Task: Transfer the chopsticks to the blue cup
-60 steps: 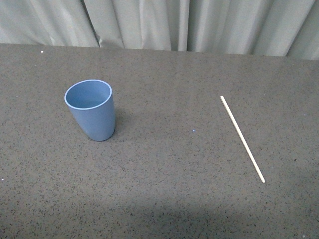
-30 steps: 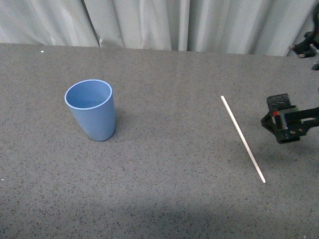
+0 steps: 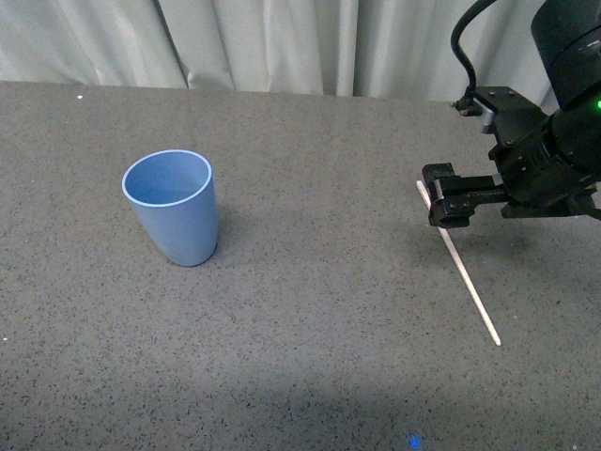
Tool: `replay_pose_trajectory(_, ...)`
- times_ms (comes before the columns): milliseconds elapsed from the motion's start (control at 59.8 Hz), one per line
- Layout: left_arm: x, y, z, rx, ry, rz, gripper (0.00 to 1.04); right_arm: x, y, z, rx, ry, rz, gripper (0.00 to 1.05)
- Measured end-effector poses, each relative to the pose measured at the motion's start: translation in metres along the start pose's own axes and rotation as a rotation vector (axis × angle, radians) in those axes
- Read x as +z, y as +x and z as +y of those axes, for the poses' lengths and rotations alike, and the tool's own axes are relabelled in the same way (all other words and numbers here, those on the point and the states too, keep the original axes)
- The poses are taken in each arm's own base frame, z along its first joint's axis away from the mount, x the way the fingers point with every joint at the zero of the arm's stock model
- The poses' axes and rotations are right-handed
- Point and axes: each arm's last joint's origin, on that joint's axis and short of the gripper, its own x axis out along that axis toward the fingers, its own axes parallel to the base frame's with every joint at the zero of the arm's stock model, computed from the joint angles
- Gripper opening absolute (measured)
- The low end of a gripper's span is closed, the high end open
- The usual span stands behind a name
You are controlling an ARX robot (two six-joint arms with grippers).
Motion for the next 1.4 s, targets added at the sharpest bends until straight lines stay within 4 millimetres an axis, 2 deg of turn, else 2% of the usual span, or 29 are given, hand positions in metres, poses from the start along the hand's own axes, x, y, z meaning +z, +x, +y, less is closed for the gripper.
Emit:
replay_pose_trajectory(351, 0.0, 0.0, 0.0, 0.0, 0.0, 0.0, 0.98, 0.007, 0.028, 0.011, -0.023, -0.026, 0.074, 0.95)
replay_pose_trajectory(401, 0.0, 0.0, 0.0, 0.0, 0.0, 0.0, 0.98, 0.006, 0.03, 0.012, -0.027, -0.027, 0.084, 0.92)
replay_pose_trajectory(953, 0.0, 0.0, 0.0, 0.0, 0.0, 0.0, 0.98, 0.009, 0.036, 0.017, -0.047, -0.041, 0.104, 0.12)
replay_pose_trajectory(1003, 0.0, 0.0, 0.0, 0.0, 0.0, 0.0, 0.98, 0.009, 0.036, 0.017, -0.046, -0.039, 0.1, 0.02)
replay_pose_trajectory(1087, 0.0, 0.0, 0.0, 0.0, 0.0, 0.0, 0.98, 0.009, 0.035, 0.018, -0.04, -0.039, 0.087, 0.01)
replay_pose_trajectory(1154, 0.0, 0.0, 0.0, 0.0, 0.0, 0.0, 0.98, 0.007, 0.027, 0.02, -0.021, -0.032, 0.057, 0.01)
replay_pose_trajectory(1204, 0.0, 0.0, 0.0, 0.0, 0.0, 0.0, 0.98, 0.008, 0.015, 0.024, -0.006, -0.035, -0.002, 0.01)
replay_pose_trajectory(1338, 0.0, 0.0, 0.0, 0.0, 0.0, 0.0, 0.98, 0.029, -0.041, 0.047, 0.115, -0.077, -0.3, 0.01)
replay_pose_trajectory(1405, 0.0, 0.0, 0.0, 0.0, 0.0, 0.0, 0.98, 0.036, -0.058, 0.059, 0.174, -0.114, -0.428, 0.01)
